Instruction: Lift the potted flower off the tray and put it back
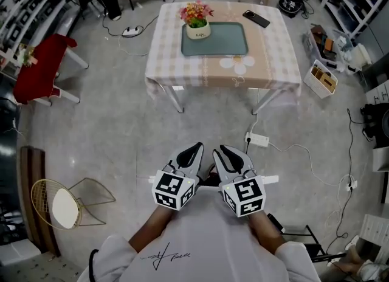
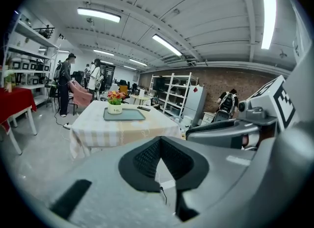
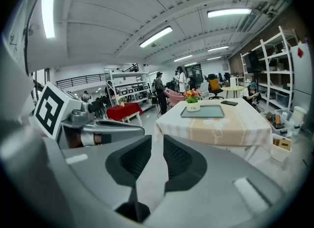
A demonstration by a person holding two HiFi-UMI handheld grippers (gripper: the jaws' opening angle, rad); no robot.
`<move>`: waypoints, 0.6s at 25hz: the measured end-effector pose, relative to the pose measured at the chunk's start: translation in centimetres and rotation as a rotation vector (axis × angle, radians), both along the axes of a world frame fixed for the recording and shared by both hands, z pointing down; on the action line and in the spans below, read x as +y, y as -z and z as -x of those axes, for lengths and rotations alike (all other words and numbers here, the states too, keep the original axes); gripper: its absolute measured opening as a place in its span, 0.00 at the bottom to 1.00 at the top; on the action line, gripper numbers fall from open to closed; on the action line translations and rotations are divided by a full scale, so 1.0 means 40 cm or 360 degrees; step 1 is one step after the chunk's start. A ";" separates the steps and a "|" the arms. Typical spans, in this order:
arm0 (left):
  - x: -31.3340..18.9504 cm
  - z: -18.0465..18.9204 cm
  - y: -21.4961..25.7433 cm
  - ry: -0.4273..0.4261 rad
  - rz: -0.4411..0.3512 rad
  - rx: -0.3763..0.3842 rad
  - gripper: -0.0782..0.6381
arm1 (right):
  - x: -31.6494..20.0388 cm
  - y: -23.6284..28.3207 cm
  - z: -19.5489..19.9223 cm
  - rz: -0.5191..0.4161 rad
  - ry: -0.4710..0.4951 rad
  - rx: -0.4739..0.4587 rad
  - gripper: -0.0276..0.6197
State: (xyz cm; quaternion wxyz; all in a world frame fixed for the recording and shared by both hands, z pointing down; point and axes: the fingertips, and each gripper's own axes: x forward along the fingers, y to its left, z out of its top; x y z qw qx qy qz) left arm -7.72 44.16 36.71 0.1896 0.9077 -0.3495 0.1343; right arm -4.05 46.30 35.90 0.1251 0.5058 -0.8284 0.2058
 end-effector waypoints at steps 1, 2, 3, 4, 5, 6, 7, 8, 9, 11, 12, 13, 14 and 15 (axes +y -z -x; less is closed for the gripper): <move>-0.009 -0.006 0.000 0.0000 -0.0001 -0.0005 0.10 | -0.006 -0.002 -0.008 0.0003 0.0000 -0.0004 0.15; -0.016 -0.012 0.001 -0.0002 -0.0001 -0.0007 0.10 | -0.010 -0.005 -0.015 0.0009 -0.0003 -0.0010 0.15; -0.021 -0.017 0.003 -0.0005 -0.0002 -0.0010 0.10 | -0.013 -0.007 -0.020 0.0015 -0.0007 -0.0018 0.15; -0.024 -0.022 0.003 -0.0008 -0.0002 -0.0013 0.10 | -0.016 -0.008 -0.024 0.0019 -0.0009 -0.0025 0.15; -0.028 -0.028 0.003 -0.0011 -0.0001 -0.0015 0.10 | -0.020 -0.009 -0.028 0.0020 -0.0008 -0.0030 0.14; -0.033 -0.033 0.003 -0.0014 0.0000 -0.0016 0.10 | -0.025 -0.010 -0.031 0.0021 -0.0003 -0.0034 0.10; -0.038 -0.039 0.002 -0.0017 0.0003 -0.0017 0.10 | -0.031 -0.012 -0.033 0.0022 0.0006 -0.0038 0.04; -0.044 -0.042 0.001 -0.0020 0.0008 -0.0018 0.10 | -0.036 -0.013 -0.033 0.0025 0.0020 -0.0043 0.03; -0.051 -0.045 -0.002 -0.0022 0.0012 -0.0018 0.10 | -0.042 -0.015 -0.032 0.0029 0.0036 -0.0047 0.03; -0.069 -0.049 -0.009 -0.0028 0.0022 -0.0019 0.10 | -0.058 -0.019 -0.031 0.0034 0.0057 -0.0054 0.03; -0.080 -0.051 -0.012 -0.0030 0.0027 -0.0017 0.10 | -0.069 -0.021 -0.034 0.0035 0.0059 -0.0054 0.04; -0.093 -0.054 -0.014 -0.0032 0.0031 -0.0014 0.10 | -0.081 -0.022 -0.038 0.0034 0.0058 -0.0050 0.04; -0.107 -0.058 -0.016 -0.0035 0.0032 -0.0009 0.10 | -0.094 -0.023 -0.044 0.0033 0.0055 -0.0044 0.04; -0.123 -0.064 -0.018 -0.0037 0.0032 -0.0002 0.10 | -0.110 -0.025 -0.052 0.0032 0.0050 -0.0037 0.04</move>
